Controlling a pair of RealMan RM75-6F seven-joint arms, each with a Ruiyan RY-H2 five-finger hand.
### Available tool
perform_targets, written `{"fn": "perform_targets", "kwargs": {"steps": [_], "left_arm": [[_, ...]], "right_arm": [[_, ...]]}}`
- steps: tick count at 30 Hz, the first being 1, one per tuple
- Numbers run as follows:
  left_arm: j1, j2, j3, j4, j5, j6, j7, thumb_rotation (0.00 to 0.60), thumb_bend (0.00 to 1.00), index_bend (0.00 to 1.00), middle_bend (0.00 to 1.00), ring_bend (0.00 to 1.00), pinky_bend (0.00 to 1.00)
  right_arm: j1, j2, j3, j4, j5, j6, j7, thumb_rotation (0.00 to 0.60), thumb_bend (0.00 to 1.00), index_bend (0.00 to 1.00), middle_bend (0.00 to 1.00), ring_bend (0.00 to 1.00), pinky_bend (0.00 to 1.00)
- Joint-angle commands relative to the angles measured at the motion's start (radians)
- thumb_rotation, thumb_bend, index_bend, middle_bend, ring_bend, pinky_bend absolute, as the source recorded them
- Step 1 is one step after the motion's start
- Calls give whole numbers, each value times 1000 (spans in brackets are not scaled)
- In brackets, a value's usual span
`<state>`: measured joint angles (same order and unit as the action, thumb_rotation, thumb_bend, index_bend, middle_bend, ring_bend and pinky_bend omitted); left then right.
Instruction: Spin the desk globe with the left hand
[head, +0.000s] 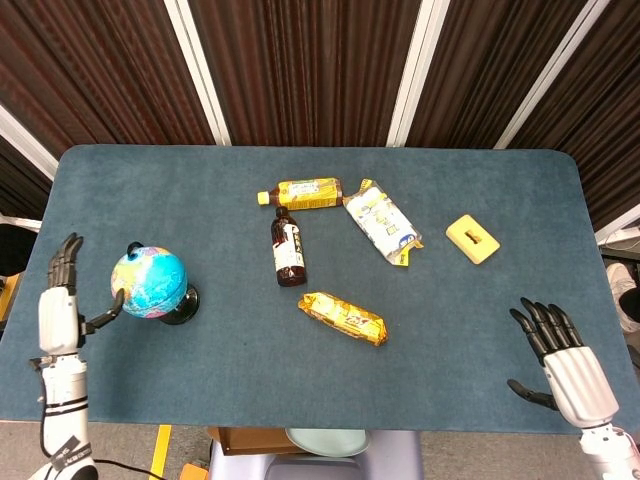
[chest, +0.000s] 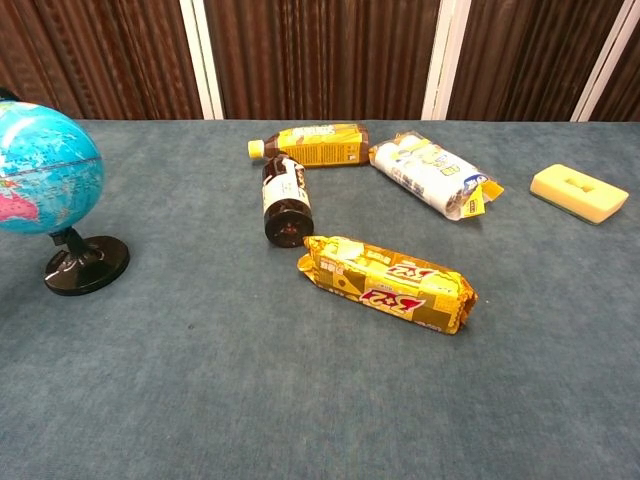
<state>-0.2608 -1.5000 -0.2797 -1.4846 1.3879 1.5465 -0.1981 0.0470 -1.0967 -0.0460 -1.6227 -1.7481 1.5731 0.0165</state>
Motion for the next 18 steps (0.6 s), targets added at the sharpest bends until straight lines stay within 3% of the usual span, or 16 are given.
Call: {"fn": "perform_targets", "kwargs": {"steps": [1,18], "left_arm": [[-30,-30,1,-4,6,-23,22,600,341,0,0,0,0],[-108,-159,11,88,29,-39,144,600,316,0,0,0,0]], "right_arm": [[1,1,-1,0,-1,-1,2,600,74,0,0,0,0],[2,19,-2,-23,-3,-1,11,600,74,0,0,0,0]]}}
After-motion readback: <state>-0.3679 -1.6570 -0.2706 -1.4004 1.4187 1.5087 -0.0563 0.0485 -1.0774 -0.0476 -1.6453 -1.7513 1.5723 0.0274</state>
